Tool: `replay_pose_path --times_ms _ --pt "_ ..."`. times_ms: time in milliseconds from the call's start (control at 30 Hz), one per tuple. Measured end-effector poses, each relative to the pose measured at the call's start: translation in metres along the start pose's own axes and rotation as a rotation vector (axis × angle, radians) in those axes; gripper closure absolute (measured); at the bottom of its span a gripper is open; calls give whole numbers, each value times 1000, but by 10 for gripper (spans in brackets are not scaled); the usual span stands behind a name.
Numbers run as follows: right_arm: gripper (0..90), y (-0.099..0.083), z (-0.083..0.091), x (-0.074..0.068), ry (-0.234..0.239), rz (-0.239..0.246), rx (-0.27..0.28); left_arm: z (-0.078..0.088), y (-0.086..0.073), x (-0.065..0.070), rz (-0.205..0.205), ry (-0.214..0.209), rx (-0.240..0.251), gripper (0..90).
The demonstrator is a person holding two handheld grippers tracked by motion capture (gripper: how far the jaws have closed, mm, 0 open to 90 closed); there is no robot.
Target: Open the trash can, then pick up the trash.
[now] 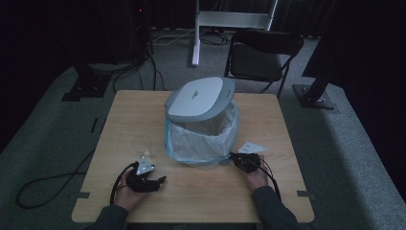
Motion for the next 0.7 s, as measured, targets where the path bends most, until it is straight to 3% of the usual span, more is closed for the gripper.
replay_pose_path --times_ms 200,533,700 --pt "900 0 0 0 2 -3 0 3 0 3 -15 7 -7 370" --pt "900 0 0 0 4 -5 0 10 1 3 2 6 -25 475" --pt "900 0 0 1 7 -9 1 22 6 2 9 9 5 538"
Point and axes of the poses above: each handheld gripper's, and its own axes: z roughly backward along the jaws, y roughly out of its top, x roughly to its right, the point moved 2 cm from there along -z, roughly forward along the jaws
